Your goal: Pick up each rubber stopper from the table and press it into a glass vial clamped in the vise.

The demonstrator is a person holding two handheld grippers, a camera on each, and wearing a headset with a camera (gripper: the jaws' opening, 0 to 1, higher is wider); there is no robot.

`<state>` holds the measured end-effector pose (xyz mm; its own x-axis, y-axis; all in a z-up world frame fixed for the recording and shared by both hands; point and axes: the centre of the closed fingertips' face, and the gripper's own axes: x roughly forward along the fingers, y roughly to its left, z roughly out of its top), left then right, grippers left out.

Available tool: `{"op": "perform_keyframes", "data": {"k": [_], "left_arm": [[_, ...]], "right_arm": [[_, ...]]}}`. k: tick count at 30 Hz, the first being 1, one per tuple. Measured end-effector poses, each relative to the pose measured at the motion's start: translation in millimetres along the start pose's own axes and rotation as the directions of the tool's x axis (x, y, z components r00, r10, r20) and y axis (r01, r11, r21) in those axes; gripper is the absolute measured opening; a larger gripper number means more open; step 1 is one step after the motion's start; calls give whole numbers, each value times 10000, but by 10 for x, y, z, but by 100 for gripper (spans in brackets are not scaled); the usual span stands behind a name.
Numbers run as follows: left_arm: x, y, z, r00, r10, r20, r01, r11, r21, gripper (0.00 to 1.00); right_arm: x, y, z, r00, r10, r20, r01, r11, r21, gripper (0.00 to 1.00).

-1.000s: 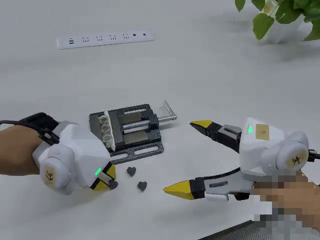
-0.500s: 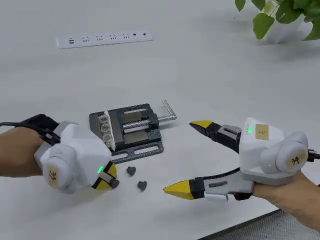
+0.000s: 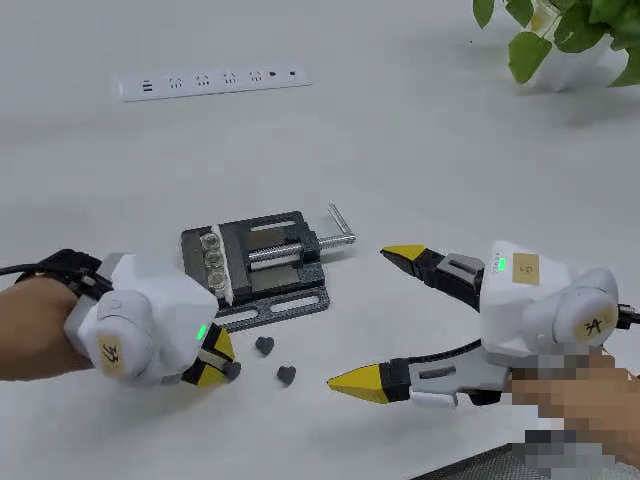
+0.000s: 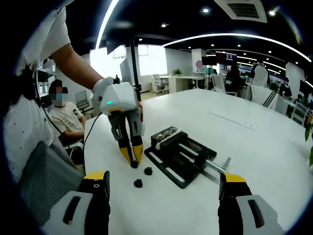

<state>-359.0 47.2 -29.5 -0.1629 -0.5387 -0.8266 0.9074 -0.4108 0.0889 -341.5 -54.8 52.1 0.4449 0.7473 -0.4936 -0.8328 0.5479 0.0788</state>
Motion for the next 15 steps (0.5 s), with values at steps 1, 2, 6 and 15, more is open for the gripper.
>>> {"op": "perform_keyframes", "data": {"k": [1,2,6,15], "left_arm": [[0,-4,-1,10000,23,13,-23,9999,-104,5],[2,-9,-2,10000,78,52,-76,9995,-292,5],[0,-17,6,9994,323,143,-308,9950,-951,5],[4,-73,53,9938,882,673,-654,9557,-2871,4]], "right_arm": [[1,1,0,10000,3,3,-3,10000,-2,92],[3,9,4,10000,15,6,-15,10000,7,92],[8,16,-1,10000,43,8,-43,10000,2,92],[17,18,2,9999,139,64,-139,9999,51,91]]}}
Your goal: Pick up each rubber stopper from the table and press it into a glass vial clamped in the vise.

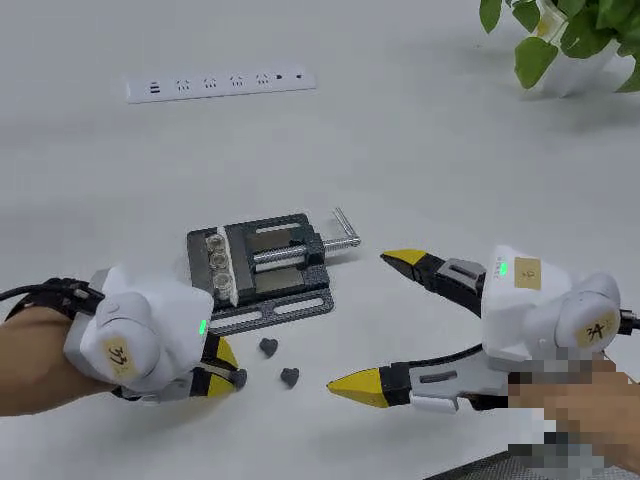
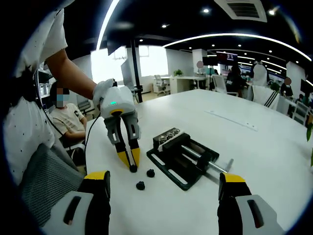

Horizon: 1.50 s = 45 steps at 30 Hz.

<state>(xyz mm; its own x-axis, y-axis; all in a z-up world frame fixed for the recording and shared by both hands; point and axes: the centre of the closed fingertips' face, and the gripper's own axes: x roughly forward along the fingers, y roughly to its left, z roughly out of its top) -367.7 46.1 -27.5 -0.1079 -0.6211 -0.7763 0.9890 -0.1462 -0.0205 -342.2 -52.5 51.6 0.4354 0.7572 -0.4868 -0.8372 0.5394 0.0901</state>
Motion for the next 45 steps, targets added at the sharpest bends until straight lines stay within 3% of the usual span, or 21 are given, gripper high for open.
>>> {"op": "perform_keyframes", "data": {"k": [4,8,10,15,18,24,27,29,35,41,42,44,45], "left_arm": [[-46,-6,84,9985,324,438,-292,9970,-720,4],[-140,-1,233,9904,854,1086,-648,9815,-1803,4],[-213,-21,326,9847,1101,1347,-743,9662,-2469,4],[-371,-64,505,9703,1717,1705,-1062,9353,-3375,4],[-397,-70,521,9616,1984,1895,-1170,9213,-3709,4],[-625,-48,672,9331,2795,2263,-1535,8785,-4524,4],[-752,-53,741,9181,3105,2464,-1622,8615,-4812,4],[-789,-71,760,9151,3169,2493,-1655,8590,-4845,4],[-926,-110,800,9023,3470,2560,-1840,8467,-4992,4],[-1052,-140,903,8883,3714,2701,-2004,8427,-4996,4],[-1075,-143,930,8851,3748,2758,-2024,8438,-4970,4],[-1104,-146,961,8821,3782,2809,-2042,8442,-4956,4],[-1127,-144,980,8791,3818,2855,-2082,8462,-4906,4]], "right_arm": [[9,21,39,10000,72,65,-72,10000,-40,90],[7,67,135,9994,278,210,-278,9996,25,88],[5,89,206,9989,371,292,-371,9993,-4,86],[0,154,423,9960,693,565,-694,9976,-10,81],[4,209,548,9932,974,631,-977,9952,26,77],[29,371,729,9840,1760,275,-1755,9843,-192,67],[48,489,824,9721,2344,-70,-2345,9719,-196,63],[59,534,857,9657,2580,-276,-2589,9652,-368,60],[93,723,967,9343,3475,-795,-3529,9331,-691,48],[104,828,1019,9068,4040,-1206,-4172,9010,-1186,34],[103,859,1030,8965,4236,-1298,-4382,8910,-1186,31],[112,894,1039,8874,4384,-1426,-4555,8815,-1244,25],[113,928,1023,8769,4522,-1629,-4735,8709,-1315,23]]}}
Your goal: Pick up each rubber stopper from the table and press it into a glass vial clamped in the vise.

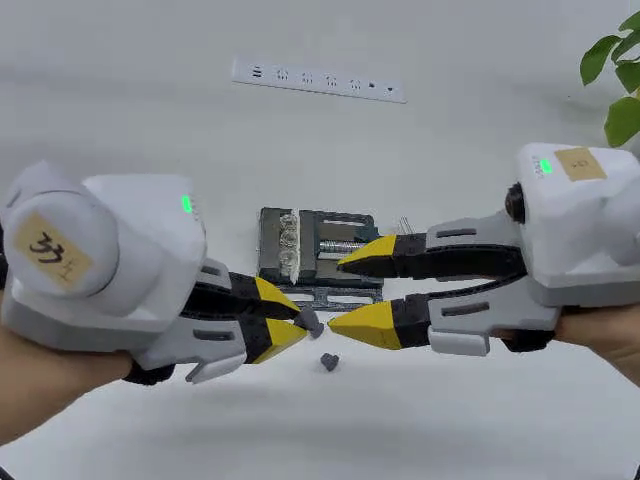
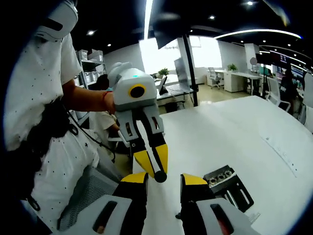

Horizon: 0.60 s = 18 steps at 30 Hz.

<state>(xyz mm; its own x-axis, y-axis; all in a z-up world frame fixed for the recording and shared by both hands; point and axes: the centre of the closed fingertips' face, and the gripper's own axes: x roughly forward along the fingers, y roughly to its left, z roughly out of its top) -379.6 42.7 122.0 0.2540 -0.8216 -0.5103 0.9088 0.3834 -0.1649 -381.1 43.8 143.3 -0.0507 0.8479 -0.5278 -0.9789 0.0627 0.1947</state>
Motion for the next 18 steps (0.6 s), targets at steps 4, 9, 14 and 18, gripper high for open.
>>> {"op": "perform_keyframes", "data": {"k": [4,9,14,18], "left_arm": [[-30,1,47,10000,21,88,-22,10000,84,4],[-72,-1,98,9999,8,171,-11,9998,193,4],[-96,-2,137,9998,-28,210,21,9995,316,4],[-108,-10,155,9997,-53,224,44,9992,386,4]], "right_arm": [[41,38,7,9993,288,-237,-293,9993,-224,18],[54,39,33,9986,429,-323,-439,9985,-339,15],[77,73,27,9969,627,-475,-648,9970,-433,13],[84,86,32,9964,679,-503,-704,9963,-493,11]]}}
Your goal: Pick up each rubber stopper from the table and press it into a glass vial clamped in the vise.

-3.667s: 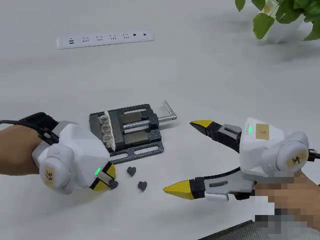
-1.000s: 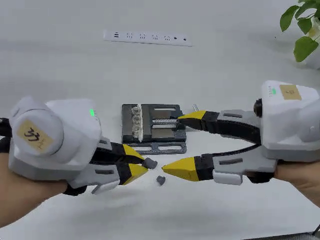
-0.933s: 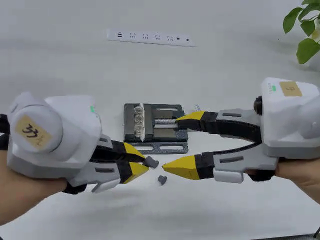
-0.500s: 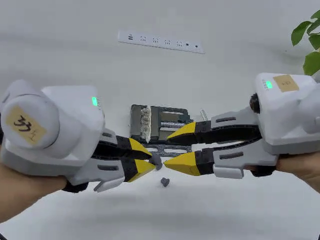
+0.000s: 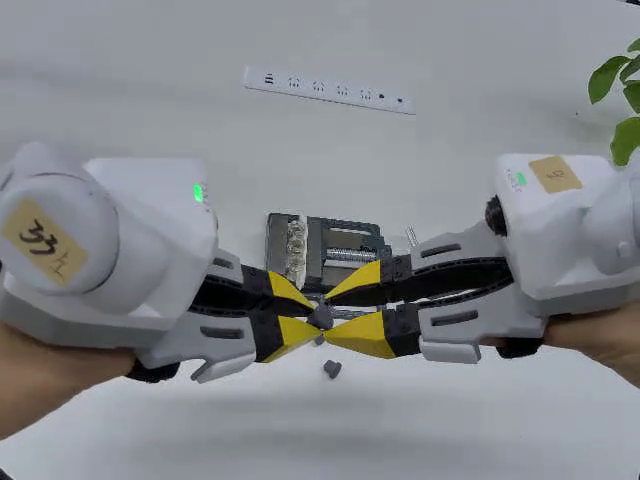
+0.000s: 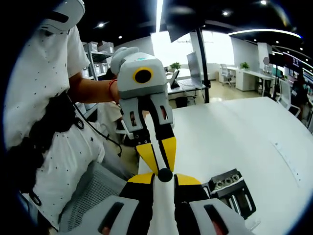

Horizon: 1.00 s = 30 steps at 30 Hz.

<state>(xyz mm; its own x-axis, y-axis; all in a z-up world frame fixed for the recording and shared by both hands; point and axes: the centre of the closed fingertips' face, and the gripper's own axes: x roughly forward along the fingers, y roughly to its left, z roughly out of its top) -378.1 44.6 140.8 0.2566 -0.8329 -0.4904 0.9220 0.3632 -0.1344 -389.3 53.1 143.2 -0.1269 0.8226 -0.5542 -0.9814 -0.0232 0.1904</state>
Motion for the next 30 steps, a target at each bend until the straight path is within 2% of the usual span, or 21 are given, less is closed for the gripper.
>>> {"op": "perform_keyframes", "data": {"k": [8,30], "left_arm": [[-5,-29,4,9999,-82,-79,84,9998,170,4],[-9,-57,-43,9989,-264,-399,292,9970,723,4]], "right_arm": [[4,18,3,10000,62,-13,-62,10000,-42,8],[22,53,-20,9997,217,-129,-218,9997,-80,7]]}}
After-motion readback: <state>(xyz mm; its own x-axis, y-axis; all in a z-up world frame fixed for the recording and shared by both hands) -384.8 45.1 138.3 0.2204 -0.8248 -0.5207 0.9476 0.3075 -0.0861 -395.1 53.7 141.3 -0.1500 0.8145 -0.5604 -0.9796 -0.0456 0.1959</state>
